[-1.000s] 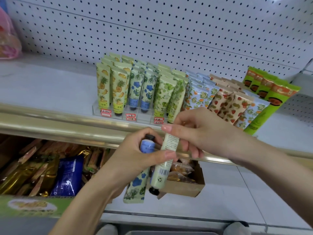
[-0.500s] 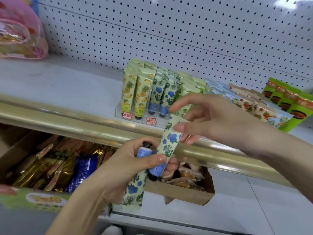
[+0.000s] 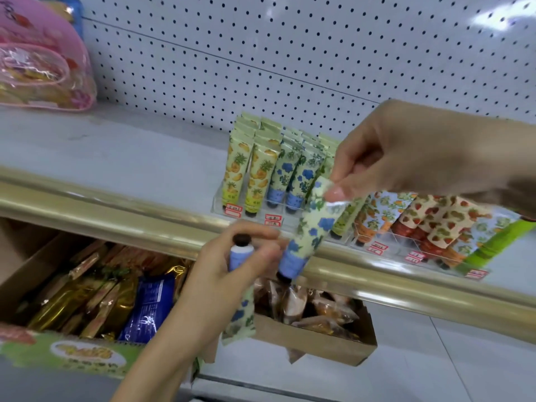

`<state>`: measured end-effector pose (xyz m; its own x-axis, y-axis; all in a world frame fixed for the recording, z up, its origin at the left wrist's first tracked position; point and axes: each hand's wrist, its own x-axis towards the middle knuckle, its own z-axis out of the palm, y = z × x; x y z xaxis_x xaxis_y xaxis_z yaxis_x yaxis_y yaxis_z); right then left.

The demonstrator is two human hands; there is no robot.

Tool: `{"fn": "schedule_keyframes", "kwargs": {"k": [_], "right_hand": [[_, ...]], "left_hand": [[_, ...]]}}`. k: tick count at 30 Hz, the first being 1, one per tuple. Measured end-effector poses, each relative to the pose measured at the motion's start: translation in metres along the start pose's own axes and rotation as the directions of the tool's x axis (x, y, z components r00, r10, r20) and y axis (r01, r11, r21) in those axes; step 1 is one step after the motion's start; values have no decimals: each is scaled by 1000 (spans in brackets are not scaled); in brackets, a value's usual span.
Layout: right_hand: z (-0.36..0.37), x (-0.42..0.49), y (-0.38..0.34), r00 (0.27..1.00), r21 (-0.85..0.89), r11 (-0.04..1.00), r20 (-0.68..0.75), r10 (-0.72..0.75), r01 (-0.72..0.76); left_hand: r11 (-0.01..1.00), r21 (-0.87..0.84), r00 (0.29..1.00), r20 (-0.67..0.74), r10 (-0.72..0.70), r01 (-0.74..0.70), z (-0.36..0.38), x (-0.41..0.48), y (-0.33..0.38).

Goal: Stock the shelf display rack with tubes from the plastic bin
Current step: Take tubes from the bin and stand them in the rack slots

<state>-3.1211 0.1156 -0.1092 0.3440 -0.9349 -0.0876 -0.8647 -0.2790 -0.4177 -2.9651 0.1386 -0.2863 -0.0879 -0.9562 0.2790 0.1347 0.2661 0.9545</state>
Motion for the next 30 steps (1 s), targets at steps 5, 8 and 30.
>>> {"fn": "schedule_keyframes", "kwargs": {"k": [5, 8, 30], "right_hand": [[-19, 18, -5, 979, -137, 990, -189, -70, 45], [-16, 34, -2, 966, -196, 981, -249, -65, 15], [16, 78, 8, 973, -239, 968, -228, 24, -80]], "left_hand": [[990, -109, 945, -305, -121, 91, -16, 6, -1], [953, -257, 920, -311, -239, 161, -20, 7, -2], [870, -446, 941, -149, -304, 211, -32, 3, -10]]}}
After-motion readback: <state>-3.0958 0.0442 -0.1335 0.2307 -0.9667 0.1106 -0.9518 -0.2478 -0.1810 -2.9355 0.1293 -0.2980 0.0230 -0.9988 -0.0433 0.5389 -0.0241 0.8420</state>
